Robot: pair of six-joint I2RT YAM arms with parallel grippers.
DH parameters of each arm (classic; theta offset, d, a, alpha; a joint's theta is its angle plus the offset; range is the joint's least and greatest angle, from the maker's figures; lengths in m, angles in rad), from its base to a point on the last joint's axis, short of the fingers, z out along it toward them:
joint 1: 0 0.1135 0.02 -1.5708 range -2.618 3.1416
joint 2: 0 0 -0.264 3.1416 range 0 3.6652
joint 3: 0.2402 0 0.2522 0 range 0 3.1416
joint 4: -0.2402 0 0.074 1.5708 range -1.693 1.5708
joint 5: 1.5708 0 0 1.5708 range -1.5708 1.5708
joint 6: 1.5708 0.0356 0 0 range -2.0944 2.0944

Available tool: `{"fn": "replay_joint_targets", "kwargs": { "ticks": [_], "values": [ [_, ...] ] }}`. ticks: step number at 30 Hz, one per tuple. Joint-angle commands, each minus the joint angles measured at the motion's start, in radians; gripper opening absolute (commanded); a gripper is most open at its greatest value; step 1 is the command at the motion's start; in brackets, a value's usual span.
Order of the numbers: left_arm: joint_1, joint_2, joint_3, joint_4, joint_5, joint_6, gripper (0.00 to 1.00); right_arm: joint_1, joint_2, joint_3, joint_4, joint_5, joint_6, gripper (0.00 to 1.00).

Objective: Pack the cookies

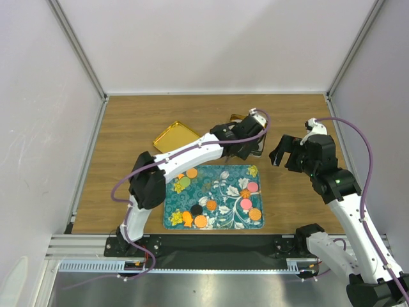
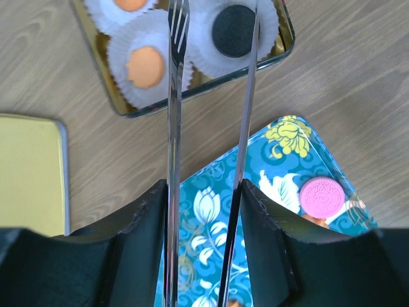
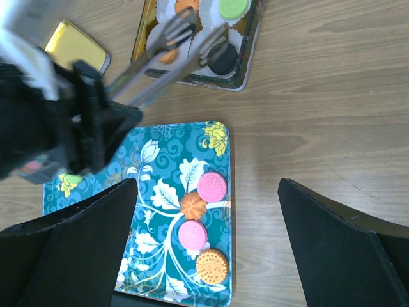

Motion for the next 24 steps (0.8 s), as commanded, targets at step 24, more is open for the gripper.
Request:
{"fn": "replay_joint_targets", "kwargs": {
  "ticks": [24],
  "values": [
    [0.814, -0.741, -0.886, 0.209, -0.019, -0.275, 0.54, -0.008, 0.024, -0.04, 0.15, -0.121, 0.021, 1.0]
  ]
}}
